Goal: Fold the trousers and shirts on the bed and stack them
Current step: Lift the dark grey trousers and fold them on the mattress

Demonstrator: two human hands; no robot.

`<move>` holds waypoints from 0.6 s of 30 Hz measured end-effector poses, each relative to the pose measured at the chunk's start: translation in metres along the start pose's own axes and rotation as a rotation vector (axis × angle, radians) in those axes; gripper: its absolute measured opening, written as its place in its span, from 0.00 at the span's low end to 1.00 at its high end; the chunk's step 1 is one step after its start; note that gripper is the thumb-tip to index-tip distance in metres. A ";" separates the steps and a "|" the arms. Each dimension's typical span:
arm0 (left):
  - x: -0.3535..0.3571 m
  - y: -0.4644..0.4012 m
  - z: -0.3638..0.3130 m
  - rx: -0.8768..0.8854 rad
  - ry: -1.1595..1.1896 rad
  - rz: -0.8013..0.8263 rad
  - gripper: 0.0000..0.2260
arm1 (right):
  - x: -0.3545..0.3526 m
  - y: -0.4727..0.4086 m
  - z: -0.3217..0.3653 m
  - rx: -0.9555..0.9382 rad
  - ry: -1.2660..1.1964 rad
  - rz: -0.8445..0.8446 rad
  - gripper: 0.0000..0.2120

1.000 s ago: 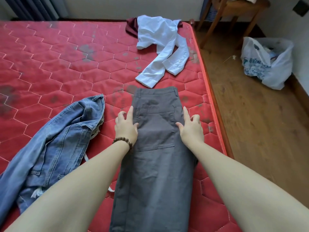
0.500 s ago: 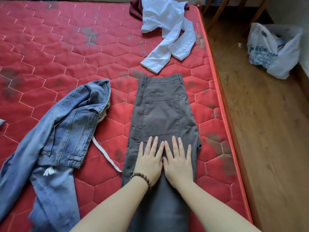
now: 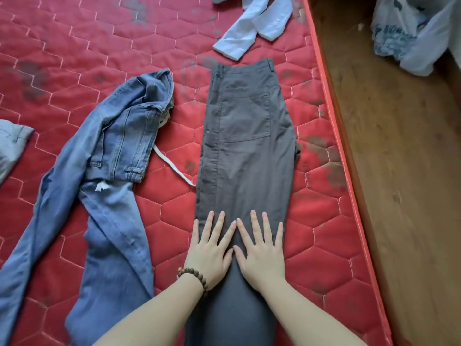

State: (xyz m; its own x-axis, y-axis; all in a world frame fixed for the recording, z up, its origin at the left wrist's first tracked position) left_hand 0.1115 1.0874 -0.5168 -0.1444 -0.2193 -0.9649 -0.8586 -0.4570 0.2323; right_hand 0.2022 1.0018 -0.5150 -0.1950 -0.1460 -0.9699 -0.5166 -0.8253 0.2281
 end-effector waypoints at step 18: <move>0.059 0.185 -0.049 -0.025 0.038 -0.030 0.29 | 0.053 0.178 0.050 0.026 -0.060 -0.013 0.28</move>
State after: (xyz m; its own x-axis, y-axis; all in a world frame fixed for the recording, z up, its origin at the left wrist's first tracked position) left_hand -0.0321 0.9476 -0.5247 -0.0995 -0.2380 -0.9662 -0.8493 -0.4856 0.2070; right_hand 0.0582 0.8749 -0.5218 -0.2376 -0.1014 -0.9661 -0.5405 -0.8126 0.2182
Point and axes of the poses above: each hand's wrist, its own y-axis away from the middle knuckle, its own x-axis out of the palm, z = x × y, the point moved 7 cm from there along -y, towards the middle knuckle, and after that the axes turned 1 degree about -z, right-handed, at the moved point
